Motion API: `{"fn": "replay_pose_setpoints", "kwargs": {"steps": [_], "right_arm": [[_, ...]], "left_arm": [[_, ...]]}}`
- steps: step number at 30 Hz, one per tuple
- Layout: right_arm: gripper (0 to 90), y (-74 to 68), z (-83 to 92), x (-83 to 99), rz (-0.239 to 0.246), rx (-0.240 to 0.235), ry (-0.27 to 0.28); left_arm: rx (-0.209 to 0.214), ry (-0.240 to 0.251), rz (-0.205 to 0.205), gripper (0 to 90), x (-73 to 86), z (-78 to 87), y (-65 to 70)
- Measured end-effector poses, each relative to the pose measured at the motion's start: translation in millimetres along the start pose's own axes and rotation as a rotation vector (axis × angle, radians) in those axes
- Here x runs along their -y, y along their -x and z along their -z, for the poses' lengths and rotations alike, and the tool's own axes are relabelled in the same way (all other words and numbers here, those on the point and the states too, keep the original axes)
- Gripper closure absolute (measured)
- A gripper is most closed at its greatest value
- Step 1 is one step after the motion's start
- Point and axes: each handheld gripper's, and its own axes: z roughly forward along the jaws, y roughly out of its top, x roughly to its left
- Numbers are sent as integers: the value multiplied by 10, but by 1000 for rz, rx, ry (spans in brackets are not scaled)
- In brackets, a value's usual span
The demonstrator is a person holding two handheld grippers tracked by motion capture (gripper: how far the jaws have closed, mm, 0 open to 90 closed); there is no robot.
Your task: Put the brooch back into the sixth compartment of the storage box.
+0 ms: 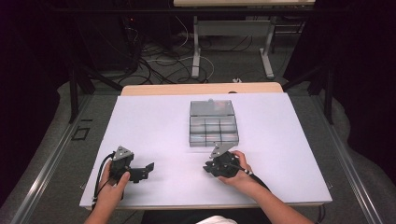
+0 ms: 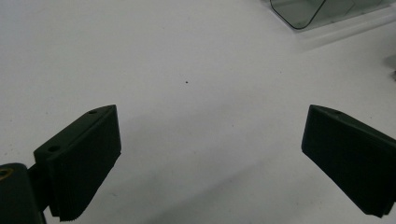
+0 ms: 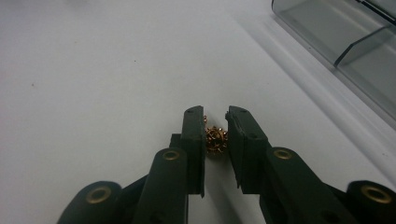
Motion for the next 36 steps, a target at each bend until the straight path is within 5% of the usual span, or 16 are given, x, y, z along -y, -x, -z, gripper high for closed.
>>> {"fn": "replay_pose_setpoints", "kwargs": {"steps": [36], "right_arm": [[790, 20, 58, -11, -14, 4, 31]], "left_arm": [[2, -3, -5, 49, 0, 1, -5]]}}
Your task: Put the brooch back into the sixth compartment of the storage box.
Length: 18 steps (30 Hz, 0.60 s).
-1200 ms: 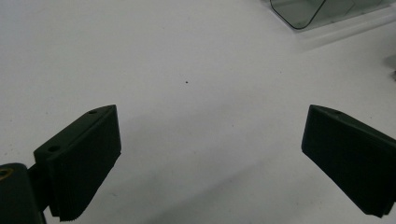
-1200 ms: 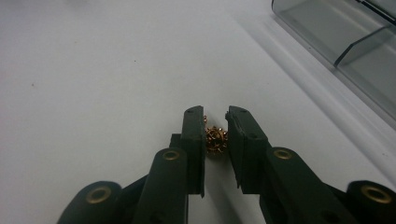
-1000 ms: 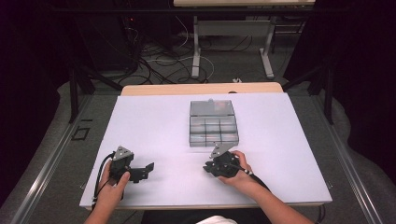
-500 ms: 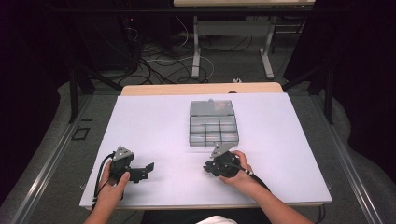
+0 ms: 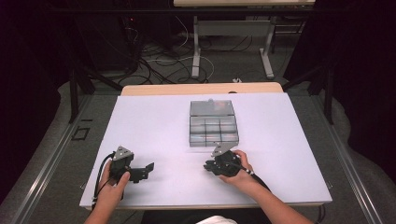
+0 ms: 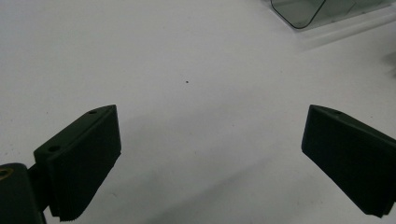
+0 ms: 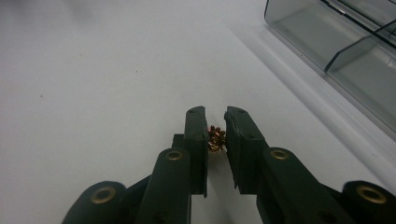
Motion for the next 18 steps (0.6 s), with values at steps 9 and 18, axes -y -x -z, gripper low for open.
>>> {"fn": "replay_pose_setpoints", "kwargs": {"steps": [9, 18], "right_arm": [[790, 24, 24, -7, -10, 4, 18], [790, 26, 53, -5, -49, 19, 38]], "left_arm": [[1, 0, 7, 49, 1, -2, 5], [1, -1, 5, 49, 1, -6, 5]]}}
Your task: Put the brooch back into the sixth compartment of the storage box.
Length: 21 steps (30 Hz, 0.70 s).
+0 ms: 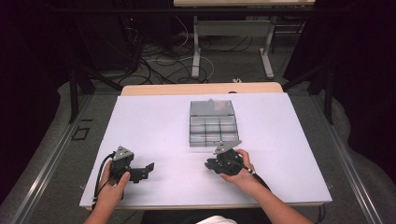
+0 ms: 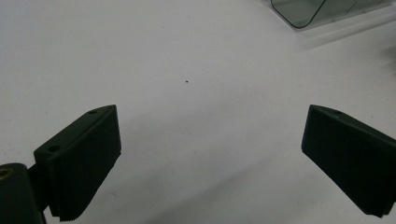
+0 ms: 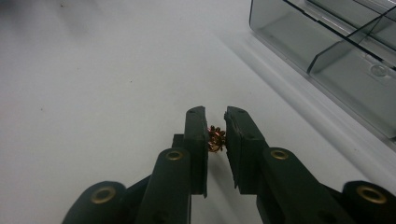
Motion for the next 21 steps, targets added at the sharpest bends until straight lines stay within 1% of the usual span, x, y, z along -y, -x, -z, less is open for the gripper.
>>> {"fn": "replay_pose_setpoints", "kwargs": {"steps": [1, 2, 4, 5, 6, 7, 8, 9, 12, 13, 14, 15, 16, 17, 18, 19, 20, 21], "right_arm": [[790, 3, 14, -3, -7, 2, -11], [790, 8, 9, 0, -13, 6, 6], [790, 12, 15, -1, -19, 5, 6], [790, 14, 26, -5, -24, 8, -5], [790, 19, 29, -6, -25, 6, -5], [790, 22, 25, -2, -28, 9, 10], [790, 24, 33, -3, -36, 13, 10], [790, 30, 45, -7, -39, 11, 0], [790, 50, 47, -6, -40, 17, 20], [790, 47, 62, -10, -54, 15, 7], [790, 56, 67, -10, -54, 19, 7], [790, 62, 62, -7, -56, 22, 24], [790, 70, 67, -8, -55, 21, 25], [790, 74, 83, -13, -62, 22, 10], [790, 80, 76, -9, -64, 27, 30], [790, 83, 77, -10, -71, 24, 36], [790, 93, 90, -14, -66, 28, 26], [790, 94, 102, -16, -73, 26, 14]], "left_arm": [[1, 2, 2, 49, 1, -2, 2], [1, 2, 2, 49, 0, -2, 2], [1, 0, 0, 49, 0, 0, -1], [1, 1, 1, 49, 1, -1, 0], [0, 0, 0, 49, 1, -1, -1], [1, 0, 0, 49, 1, -2, 0], [2, 0, 1, 49, 1, -2, 1], [1, 0, 2, 49, 1, -3, 3], [1, 0, 4, 49, 1, -5, 2], [1, -2, 1, 49, 1, -4, 0], [1, -2, 1, 49, 1, -4, 1], [1, 0, 3, 49, 1, -6, 2], [1, -2, 1, 49, 1, -4, 0], [0, -2, 1, 49, 1, -4, 0], [0, -2, 0, 49, 1, -3, -1], [0, -1, 0, 49, 1, -3, -2], [1, -4, -5, 49, 1, 0, -5], [4, -13, -6, 49, -3, 8, -9]]}}
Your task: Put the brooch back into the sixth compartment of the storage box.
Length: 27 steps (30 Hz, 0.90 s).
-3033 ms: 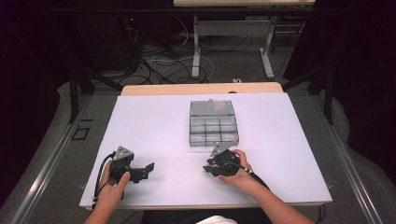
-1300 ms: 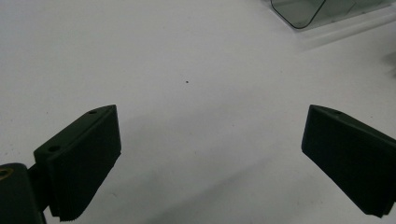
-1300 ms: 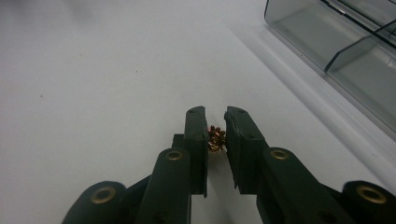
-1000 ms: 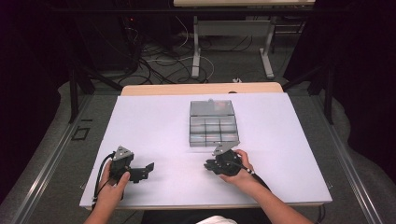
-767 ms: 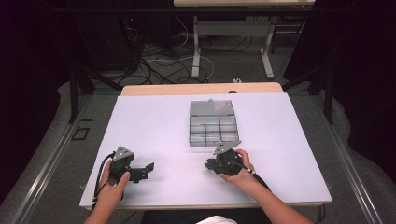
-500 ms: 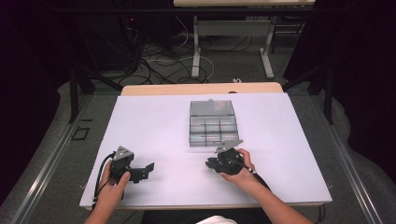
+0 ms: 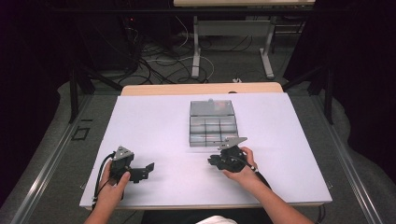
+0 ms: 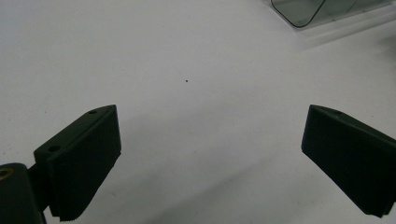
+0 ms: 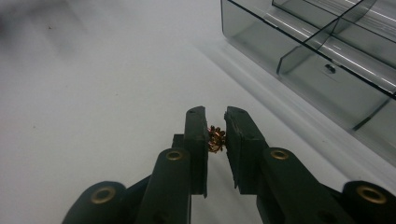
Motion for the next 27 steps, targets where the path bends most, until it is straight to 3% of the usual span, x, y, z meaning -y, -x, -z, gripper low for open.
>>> {"fn": "replay_pose_setpoints", "kwargs": {"steps": [5, 9, 12, 17, 18, 21, 24, 25, 27], "right_arm": [[790, 22, 13, -2, -7, 15, 32], [790, 46, 53, -14, -23, 22, 10], [790, 67, 51, -13, -22, 28, 39], [790, 90, 96, -23, -42, 29, 18], [790, 97, 86, -18, -38, 33, 41], [790, 114, 118, -26, -43, 37, 25], [790, 129, 123, -23, -50, 42, 46], [790, 131, 142, -30, -58, 39, 27], [790, 142, 138, -26, -59, 48, 55]], "left_arm": [[-4, 10, 1, 49, 4, -6, 3], [0, 3, 2, 49, 1, 2, 0], [-1, 3, 1, 49, 1, 0, 0], [-4, 9, 1, 49, 3, -6, 3], [-1, 0, 0, 49, 0, 0, 0], [-2, 3, 1, 49, 1, 0, 0], [0, 2, 1, 49, 1, 1, 0], [0, 3, 2, 49, 1, 0, 0], [-2, 4, 3, 49, 1, -1, 0]]}}
